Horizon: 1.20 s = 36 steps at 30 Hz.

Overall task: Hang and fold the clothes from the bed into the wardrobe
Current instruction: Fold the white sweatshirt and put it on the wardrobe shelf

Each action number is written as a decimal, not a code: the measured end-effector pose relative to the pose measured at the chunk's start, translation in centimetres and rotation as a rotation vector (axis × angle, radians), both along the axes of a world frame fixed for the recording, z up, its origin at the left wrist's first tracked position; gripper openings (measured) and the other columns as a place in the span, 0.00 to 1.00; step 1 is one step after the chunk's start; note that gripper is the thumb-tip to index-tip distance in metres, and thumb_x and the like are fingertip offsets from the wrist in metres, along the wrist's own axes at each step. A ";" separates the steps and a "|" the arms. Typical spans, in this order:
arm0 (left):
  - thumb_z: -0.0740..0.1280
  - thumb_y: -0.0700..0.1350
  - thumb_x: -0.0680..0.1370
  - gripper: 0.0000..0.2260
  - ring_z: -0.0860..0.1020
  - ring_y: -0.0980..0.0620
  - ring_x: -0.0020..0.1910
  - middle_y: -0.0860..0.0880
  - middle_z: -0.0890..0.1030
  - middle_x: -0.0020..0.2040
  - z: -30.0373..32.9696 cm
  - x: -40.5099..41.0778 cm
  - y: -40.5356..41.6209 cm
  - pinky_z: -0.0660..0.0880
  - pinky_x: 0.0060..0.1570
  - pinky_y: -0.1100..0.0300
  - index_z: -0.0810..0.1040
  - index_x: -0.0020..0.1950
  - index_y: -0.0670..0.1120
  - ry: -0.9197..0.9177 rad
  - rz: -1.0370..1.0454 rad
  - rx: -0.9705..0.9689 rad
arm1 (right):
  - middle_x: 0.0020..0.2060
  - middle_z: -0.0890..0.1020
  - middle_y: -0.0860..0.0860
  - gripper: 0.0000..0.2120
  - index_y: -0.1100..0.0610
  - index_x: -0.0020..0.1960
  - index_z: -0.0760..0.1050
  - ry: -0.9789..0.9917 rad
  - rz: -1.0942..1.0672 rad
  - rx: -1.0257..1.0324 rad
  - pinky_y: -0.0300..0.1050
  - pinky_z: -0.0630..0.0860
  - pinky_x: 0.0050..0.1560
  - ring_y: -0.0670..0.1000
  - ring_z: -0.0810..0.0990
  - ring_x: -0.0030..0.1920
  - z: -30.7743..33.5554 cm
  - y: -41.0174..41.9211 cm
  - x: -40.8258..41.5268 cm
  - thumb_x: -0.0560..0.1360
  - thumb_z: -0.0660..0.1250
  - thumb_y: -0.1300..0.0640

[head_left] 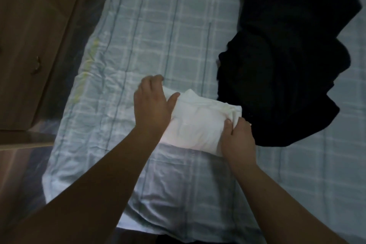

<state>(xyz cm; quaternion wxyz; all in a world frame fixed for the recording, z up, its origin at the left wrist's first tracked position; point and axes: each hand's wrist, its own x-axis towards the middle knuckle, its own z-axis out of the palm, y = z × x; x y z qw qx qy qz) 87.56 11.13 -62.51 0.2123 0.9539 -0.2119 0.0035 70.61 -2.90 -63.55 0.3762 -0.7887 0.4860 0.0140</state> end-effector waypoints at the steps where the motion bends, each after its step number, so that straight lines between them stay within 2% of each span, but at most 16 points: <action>1: 0.69 0.49 0.77 0.17 0.74 0.39 0.60 0.38 0.76 0.60 0.3 -0.7 0.0 0.70 0.61 0.45 0.75 0.62 0.41 -0.170 -0.114 -0.075 | 0.56 0.76 0.60 0.18 0.63 0.61 0.70 0.013 -0.001 -0.003 0.46 0.66 0.46 0.61 0.77 0.53 -0.2 0.0 0.3 0.84 0.55 0.48; 2: 0.69 0.45 0.77 0.15 0.72 0.38 0.64 0.37 0.76 0.62 0.3 -1.7 0.0 0.67 0.67 0.43 0.77 0.61 0.41 -0.286 -0.286 -0.132 | 0.55 0.76 0.60 0.19 0.63 0.60 0.70 0.025 -0.002 -0.006 0.46 0.66 0.45 0.61 0.77 0.52 -0.3 -0.1 0.5 0.84 0.55 0.48; 3: 0.68 0.42 0.77 0.14 0.71 0.38 0.67 0.37 0.76 0.64 0.2 -2.8 0.0 0.63 0.70 0.42 0.78 0.61 0.41 -0.328 -0.477 -0.140 | 0.55 0.76 0.60 0.19 0.63 0.60 0.69 0.033 -0.001 -0.007 0.46 0.67 0.44 0.61 0.77 0.51 -0.5 -0.3 0.6 0.83 0.55 0.47; 5: 0.65 0.45 0.78 0.16 0.67 0.40 0.73 0.41 0.73 0.71 -0.6 -4.2 0.5 0.57 0.74 0.40 0.78 0.66 0.46 -0.237 -0.723 0.029 | 0.53 0.77 0.57 0.18 0.61 0.64 0.66 0.024 0.003 0.008 0.47 0.68 0.43 0.58 0.77 0.46 -0.6 -0.7 0.8 0.83 0.56 0.48; 8: 0.51 0.56 0.84 0.23 0.55 0.41 0.79 0.44 0.61 0.79 -2.5 -3.6 1.3 0.51 0.75 0.39 0.62 0.79 0.54 -0.019 -0.620 0.352 | 0.52 0.78 0.53 0.21 0.54 0.71 0.59 -0.013 -0.014 0.046 0.48 0.71 0.43 0.57 0.79 0.46 -0.5 -1.2 0.7 0.82 0.58 0.48; 10: 0.44 0.60 0.83 0.26 0.52 0.41 0.80 0.44 0.56 0.81 -3.4 -2.7 1.0 0.50 0.76 0.40 0.54 0.80 0.56 0.050 -0.577 0.425 | 0.56 0.78 0.54 0.21 0.53 0.70 0.61 0.012 -0.008 0.002 0.52 0.75 0.48 0.59 0.80 0.53 0.2 -1.4 0.6 0.80 0.62 0.49; 11: 0.44 0.61 0.83 0.26 0.52 0.41 0.80 0.44 0.55 0.81 -3.9 -2.5 0.7 0.50 0.76 0.40 0.53 0.81 0.56 0.059 -0.571 0.441 | 0.60 0.76 0.56 0.22 0.54 0.70 0.63 -0.001 0.027 -0.110 0.54 0.75 0.53 0.60 0.78 0.58 0.5 -1.4 0.5 0.78 0.64 0.52; 13: 0.45 0.62 0.82 0.27 0.51 0.40 0.80 0.45 0.54 0.81 -4.6 -2.1 0.2 0.51 0.76 0.41 0.52 0.80 0.58 0.082 -0.552 0.454 | 0.69 0.71 0.58 0.26 0.57 0.71 0.67 -0.083 0.198 -0.391 0.59 0.67 0.68 0.60 0.70 0.69 1.5 -0.8 0.7 0.74 0.66 0.59; 15: 0.47 0.63 0.82 0.27 0.52 0.39 0.79 0.45 0.54 0.81 -5.1 -1.8 -0.2 0.51 0.76 0.40 0.52 0.80 0.59 0.111 -0.530 0.452 | 0.75 0.66 0.57 0.26 0.55 0.75 0.66 -0.136 0.493 -0.499 0.60 0.56 0.76 0.59 0.60 0.76 1.8 -0.1 1.2 0.77 0.63 0.57; 17: 0.47 0.64 0.81 0.27 0.53 0.40 0.79 0.46 0.56 0.81 -5.2 -1.6 -0.2 0.51 0.76 0.40 0.52 0.80 0.59 0.116 -0.529 0.441 | 0.79 0.60 0.55 0.25 0.51 0.78 0.62 -0.017 0.694 -0.485 0.64 0.50 0.77 0.57 0.54 0.79 0.6 -0.2 1.6 0.82 0.55 0.49; 19: 0.48 0.64 0.81 0.28 0.53 0.42 0.79 0.46 0.56 0.81 -5.2 -1.1 0.3 0.51 0.76 0.41 0.52 0.80 0.59 0.121 -0.572 0.415 | 0.79 0.58 0.54 0.26 0.49 0.79 0.59 0.120 0.719 -0.441 0.64 0.50 0.77 0.57 0.53 0.80 -1.2 -1.2 1.4 0.82 0.50 0.44; 26: 0.47 0.54 0.84 0.24 0.55 0.48 0.79 0.46 0.59 0.80 -6.3 1.8 2.6 0.51 0.77 0.47 0.55 0.80 0.53 0.208 -0.721 0.241 | 0.78 0.62 0.53 0.28 0.49 0.79 0.59 0.070 0.677 -0.322 0.58 0.50 0.78 0.56 0.56 0.78 -3.9 -2.7 1.2 0.80 0.51 0.45; 31: 0.48 0.55 0.84 0.24 0.56 0.48 0.79 0.47 0.61 0.79 -7.1 2.6 2.5 0.48 0.78 0.50 0.56 0.80 0.55 0.261 -0.710 0.181 | 0.77 0.65 0.54 0.27 0.49 0.78 0.61 0.065 0.673 -0.289 0.61 0.56 0.76 0.57 0.59 0.77 -4.4 -3.1 1.8 0.81 0.52 0.46; 36: 0.47 0.55 0.84 0.24 0.56 0.46 0.79 0.46 0.60 0.79 -6.1 2.1 2.5 0.51 0.77 0.44 0.54 0.80 0.54 0.210 -0.729 0.240 | 0.79 0.60 0.53 0.28 0.48 0.79 0.58 0.142 0.739 -0.338 0.61 0.52 0.77 0.57 0.54 0.79 -3.1 -3.0 1.9 0.81 0.49 0.43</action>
